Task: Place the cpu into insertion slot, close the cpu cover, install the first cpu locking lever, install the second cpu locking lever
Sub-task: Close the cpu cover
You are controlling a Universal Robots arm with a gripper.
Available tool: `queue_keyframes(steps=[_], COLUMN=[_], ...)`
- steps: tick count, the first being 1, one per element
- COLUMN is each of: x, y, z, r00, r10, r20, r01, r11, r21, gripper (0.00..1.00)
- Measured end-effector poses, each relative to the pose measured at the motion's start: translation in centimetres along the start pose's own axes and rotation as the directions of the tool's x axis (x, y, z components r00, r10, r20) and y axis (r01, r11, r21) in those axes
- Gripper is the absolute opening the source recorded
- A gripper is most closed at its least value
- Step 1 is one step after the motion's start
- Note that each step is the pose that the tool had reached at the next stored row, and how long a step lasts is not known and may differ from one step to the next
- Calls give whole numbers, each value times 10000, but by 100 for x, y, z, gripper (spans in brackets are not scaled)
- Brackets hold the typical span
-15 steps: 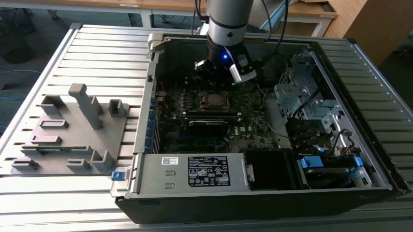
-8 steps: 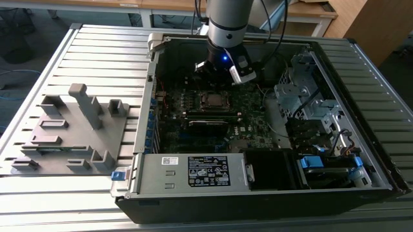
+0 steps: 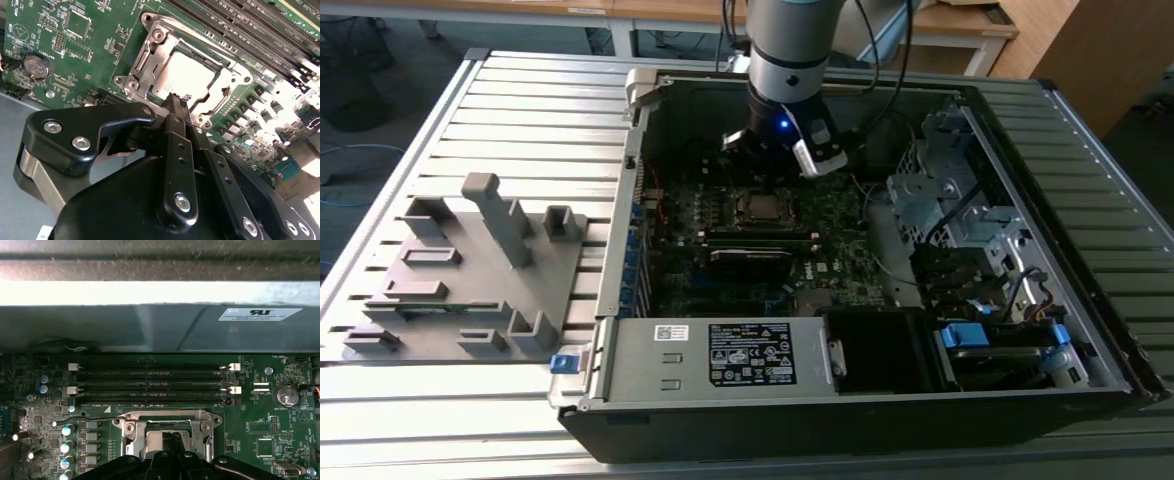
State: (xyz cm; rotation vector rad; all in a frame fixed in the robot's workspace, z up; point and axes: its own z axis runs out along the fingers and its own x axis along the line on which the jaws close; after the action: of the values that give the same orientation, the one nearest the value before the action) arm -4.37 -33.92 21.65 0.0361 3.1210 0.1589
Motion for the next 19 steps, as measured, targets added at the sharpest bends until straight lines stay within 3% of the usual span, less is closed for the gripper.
queue_keyframes(steps=[13,19], x=[92,148], y=[-7,-42], z=[40,41], r00=[9999,9999], r10=[102,103], r20=[11,11], r01=[-102,-103], r11=[9999,9999], r21=[0,1], gripper=[10,10])
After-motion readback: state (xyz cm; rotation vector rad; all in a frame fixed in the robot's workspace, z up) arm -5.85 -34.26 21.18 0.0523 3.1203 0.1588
